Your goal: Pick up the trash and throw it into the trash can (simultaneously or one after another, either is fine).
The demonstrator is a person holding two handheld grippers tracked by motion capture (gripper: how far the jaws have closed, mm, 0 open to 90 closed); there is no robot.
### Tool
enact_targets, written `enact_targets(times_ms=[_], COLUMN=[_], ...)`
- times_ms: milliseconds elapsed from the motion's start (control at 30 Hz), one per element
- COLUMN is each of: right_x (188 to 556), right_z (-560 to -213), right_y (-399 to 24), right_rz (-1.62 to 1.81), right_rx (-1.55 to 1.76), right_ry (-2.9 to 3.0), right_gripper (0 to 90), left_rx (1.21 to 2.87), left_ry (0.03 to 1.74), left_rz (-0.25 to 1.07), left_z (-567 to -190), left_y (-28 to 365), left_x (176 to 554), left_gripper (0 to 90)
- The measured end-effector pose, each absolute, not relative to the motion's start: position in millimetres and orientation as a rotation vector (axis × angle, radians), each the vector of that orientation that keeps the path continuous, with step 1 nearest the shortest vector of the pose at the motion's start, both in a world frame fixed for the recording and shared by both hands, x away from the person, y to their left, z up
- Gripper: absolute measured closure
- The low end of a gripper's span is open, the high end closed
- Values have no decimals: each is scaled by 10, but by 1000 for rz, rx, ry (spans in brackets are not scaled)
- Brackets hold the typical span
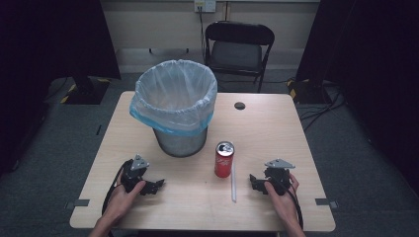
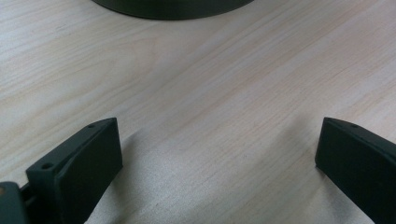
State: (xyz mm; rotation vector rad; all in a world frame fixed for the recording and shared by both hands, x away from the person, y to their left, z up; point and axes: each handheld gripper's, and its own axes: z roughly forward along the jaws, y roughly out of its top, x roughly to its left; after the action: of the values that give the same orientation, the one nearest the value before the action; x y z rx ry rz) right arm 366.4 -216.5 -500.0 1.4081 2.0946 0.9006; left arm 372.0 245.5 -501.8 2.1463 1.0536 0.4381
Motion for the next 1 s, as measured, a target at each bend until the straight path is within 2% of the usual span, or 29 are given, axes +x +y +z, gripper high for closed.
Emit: enact_targets(times_ms=[300, 333, 467, 1000], right_x=[3666, 3669, 3658, 3607], right_z=[-4995, -4968, -4946, -4705], right_y=[-2173, -2182, -2192, -2180], right_rz=[896, 881, 893, 1069], right_rx=[1404, 1401, 1402, 1330], right_ry=[2105, 2134, 2154, 2170], right_gripper=[111, 143, 173, 242], left_rx=[2147, 2148, 2147, 2145], left_ry=[1053, 1052, 1051, 1057], left_rz=[438, 438, 438, 442], left_z=[-5018, -5018, -5018, -5019], left_y=[2456, 2456, 2456, 2432], left_x=[3721, 3721, 3722, 3744], left_gripper=[0, 0, 0, 0])
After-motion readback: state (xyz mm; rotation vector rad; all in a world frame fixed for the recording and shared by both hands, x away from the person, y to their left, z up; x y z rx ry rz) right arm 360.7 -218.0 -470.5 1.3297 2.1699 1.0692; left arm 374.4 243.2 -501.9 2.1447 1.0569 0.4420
